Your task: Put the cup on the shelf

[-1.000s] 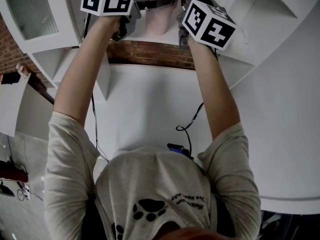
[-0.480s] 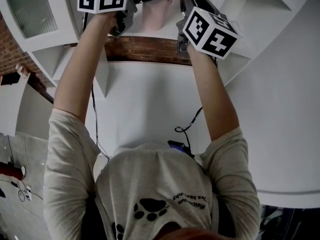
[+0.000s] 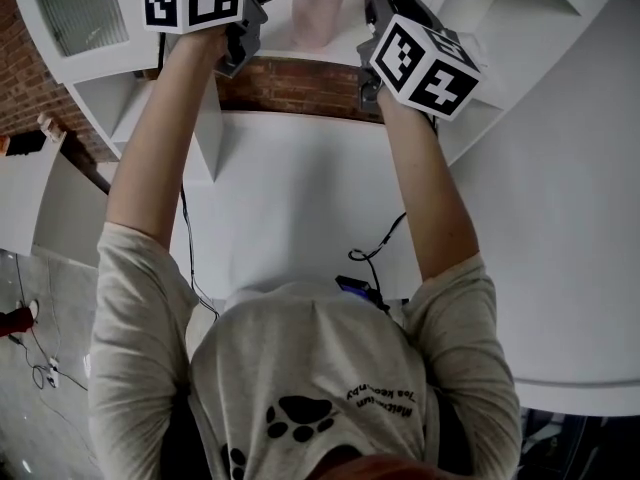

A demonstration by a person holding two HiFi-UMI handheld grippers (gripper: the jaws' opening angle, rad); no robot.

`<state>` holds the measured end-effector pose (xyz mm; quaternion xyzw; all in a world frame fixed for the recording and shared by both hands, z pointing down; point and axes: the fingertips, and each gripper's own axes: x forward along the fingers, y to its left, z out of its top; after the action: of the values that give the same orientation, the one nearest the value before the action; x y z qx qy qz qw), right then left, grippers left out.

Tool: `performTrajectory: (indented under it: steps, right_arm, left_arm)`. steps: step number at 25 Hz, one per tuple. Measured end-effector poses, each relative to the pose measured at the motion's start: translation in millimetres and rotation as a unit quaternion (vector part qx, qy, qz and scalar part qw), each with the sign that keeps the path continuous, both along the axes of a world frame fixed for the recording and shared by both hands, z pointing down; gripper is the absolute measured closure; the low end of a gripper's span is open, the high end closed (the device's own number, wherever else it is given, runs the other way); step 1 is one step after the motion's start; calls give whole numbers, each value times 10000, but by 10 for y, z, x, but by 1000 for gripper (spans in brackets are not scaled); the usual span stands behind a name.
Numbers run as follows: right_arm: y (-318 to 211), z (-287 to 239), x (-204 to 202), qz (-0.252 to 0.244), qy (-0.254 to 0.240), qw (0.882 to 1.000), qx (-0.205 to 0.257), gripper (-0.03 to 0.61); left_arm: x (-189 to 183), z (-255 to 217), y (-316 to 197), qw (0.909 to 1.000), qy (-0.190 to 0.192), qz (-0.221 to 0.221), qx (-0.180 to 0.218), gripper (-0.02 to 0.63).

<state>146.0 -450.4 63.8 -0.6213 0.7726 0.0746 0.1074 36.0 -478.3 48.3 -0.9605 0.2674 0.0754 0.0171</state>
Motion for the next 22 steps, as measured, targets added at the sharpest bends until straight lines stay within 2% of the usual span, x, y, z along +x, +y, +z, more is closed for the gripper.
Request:
performTrajectory:
  steps: [4, 7, 13, 17, 22]
  right_arm:
    - [98, 36, -65, -110, -36, 9999, 7, 447]
    - [193, 36, -120, -196, -30, 9998, 71, 489]
    - [458, 34, -192, -283, 48, 9988, 393, 559]
    - [629, 119, -208, -212, 211, 9979, 578, 569]
    - [849, 210, -227, -202, 300, 9967, 730, 569]
  left_arm:
    - [-66, 57, 150, 9996, 12, -265, 37, 538]
    - [-103, 112, 269, 9992, 47, -392, 60, 600]
    - [-119, 252, 551, 9986, 51, -490, 187, 606]
    - [-133, 395, 718, 9950, -218, -868, 451, 606]
    - [-153, 488, 951, 9890, -274, -1234, 771, 606]
